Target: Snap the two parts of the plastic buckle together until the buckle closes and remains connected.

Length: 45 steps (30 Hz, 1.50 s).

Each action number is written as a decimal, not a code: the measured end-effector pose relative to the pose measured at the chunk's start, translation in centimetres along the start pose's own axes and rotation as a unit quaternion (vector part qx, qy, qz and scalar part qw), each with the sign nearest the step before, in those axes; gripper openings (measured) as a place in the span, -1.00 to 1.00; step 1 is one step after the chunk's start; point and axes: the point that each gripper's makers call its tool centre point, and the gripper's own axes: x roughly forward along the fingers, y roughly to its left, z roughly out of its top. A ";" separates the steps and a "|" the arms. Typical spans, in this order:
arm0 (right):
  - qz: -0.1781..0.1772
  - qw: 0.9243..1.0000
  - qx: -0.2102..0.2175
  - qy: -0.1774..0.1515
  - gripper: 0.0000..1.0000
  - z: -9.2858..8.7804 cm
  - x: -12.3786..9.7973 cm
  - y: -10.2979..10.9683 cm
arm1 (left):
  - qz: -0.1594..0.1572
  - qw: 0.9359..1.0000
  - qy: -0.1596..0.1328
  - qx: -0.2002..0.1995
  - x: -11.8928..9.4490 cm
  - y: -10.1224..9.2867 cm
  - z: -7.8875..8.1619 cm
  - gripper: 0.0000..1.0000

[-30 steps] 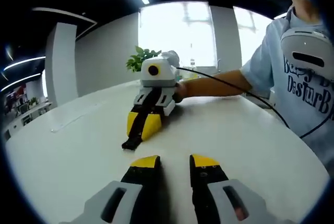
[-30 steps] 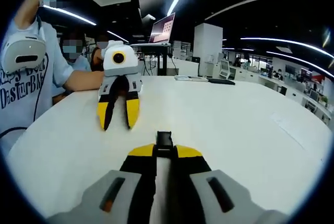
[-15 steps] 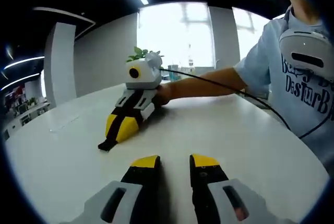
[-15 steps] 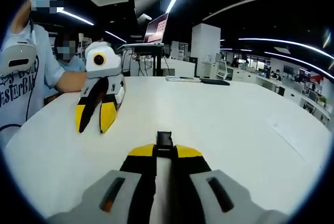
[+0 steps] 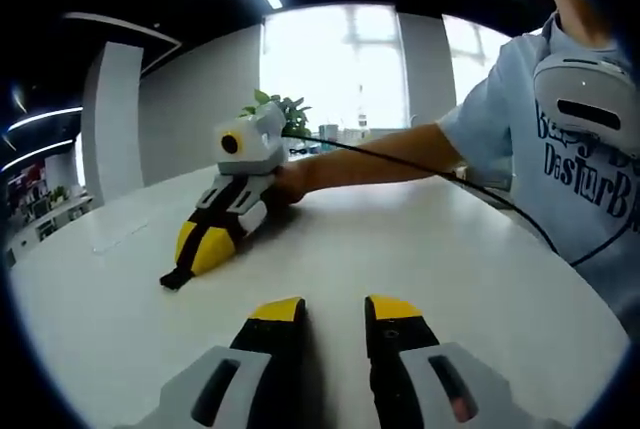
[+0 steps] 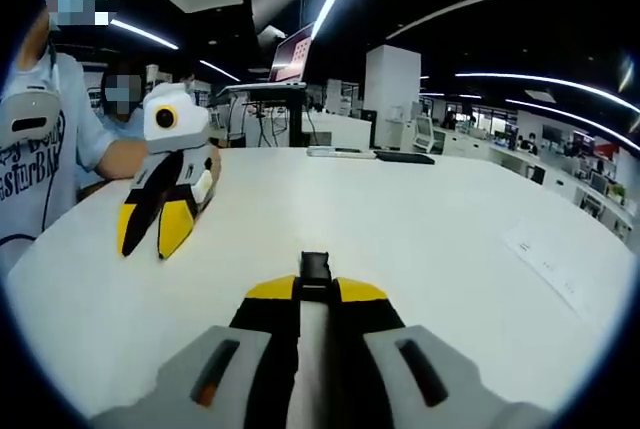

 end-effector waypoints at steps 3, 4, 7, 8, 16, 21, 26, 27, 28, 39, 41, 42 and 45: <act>-0.001 1.000 -0.003 0.000 -0.76 0.2 0.1 0.0 | 0.000 1.000 0.000 0.000 0.0 0.0 0.0 -0.54; -0.001 1.000 -0.003 0.000 -0.76 0.2 0.2 0.0 | 0.000 1.000 0.000 0.000 0.0 0.0 0.0 -0.54; -0.001 1.000 -0.003 -0.001 -0.76 0.3 0.3 0.0 | 0.000 1.000 -0.001 0.001 0.0 0.0 0.0 -0.54; 0.000 1.000 -0.002 -0.001 -0.76 0.3 0.4 -0.1 | 0.000 1.000 -0.001 0.001 0.0 0.0 0.0 -0.54; 0.000 1.000 -0.003 -0.001 -0.76 0.5 0.7 -0.5 | -0.001 1.000 -0.002 0.001 0.0 0.0 0.0 -0.54; 0.000 1.000 -0.004 -0.001 -0.76 0.5 0.8 -1.0 | -0.001 1.000 -0.002 0.001 0.0 0.0 0.0 -0.54; 0.000 1.000 -0.004 -0.002 -0.76 0.4 0.8 -1.3 | -0.001 1.000 -0.003 -0.001 0.1 0.0 0.0 -0.53; 0.000 1.000 -0.004 -0.002 -0.75 0.4 0.8 -1.4 | -0.001 1.000 -0.003 -0.001 0.1 0.0 0.0 -0.53; -0.001 1.000 -0.004 -0.002 -0.75 0.4 0.8 -1.5 | -0.001 1.000 -0.003 -0.001 0.1 0.0 0.0 -0.53; -0.005 1.000 -0.001 -0.001 -0.75 0.3 0.5 -2.2 | -0.001 1.000 -0.003 -0.001 0.1 0.2 0.0 -0.54; -0.003 1.000 0.000 -0.002 -0.75 0.3 0.5 -2.1 | -0.001 1.000 -0.003 -0.002 0.2 0.0 0.0 -0.54; -0.003 1.000 0.002 -0.002 -0.75 0.3 0.6 -2.2 | -0.002 1.000 -0.003 -0.002 0.4 -0.2 0.1 -0.54; -0.002 1.000 0.003 -0.002 -0.75 0.3 0.5 -2.2 | -0.002 1.000 -0.003 -0.003 0.5 -0.3 0.1 -0.54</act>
